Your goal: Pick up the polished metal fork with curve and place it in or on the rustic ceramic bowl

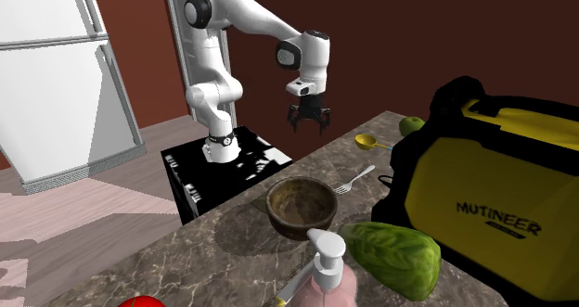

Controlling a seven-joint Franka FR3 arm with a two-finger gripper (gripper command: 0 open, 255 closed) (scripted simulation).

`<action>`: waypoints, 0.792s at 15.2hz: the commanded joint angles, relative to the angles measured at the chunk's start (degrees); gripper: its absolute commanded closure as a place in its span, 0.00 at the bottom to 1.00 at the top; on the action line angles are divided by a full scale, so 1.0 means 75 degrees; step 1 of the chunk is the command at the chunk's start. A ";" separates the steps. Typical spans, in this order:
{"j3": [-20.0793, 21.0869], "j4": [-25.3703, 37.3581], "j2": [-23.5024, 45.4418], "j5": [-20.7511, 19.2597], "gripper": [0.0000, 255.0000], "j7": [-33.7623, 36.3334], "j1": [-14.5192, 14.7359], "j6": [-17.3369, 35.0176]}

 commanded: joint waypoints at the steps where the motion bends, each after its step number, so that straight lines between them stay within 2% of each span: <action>1: 0.0134 0.0439 0.0596 -0.0255 0.00 0.0847 -0.0050 0.0195; 6: 0.0147 0.1733 0.2131 -0.1044 0.00 0.2744 0.0020 0.0457; 12: -0.0248 0.3590 0.3881 -0.1819 0.00 0.4643 0.0358 0.0387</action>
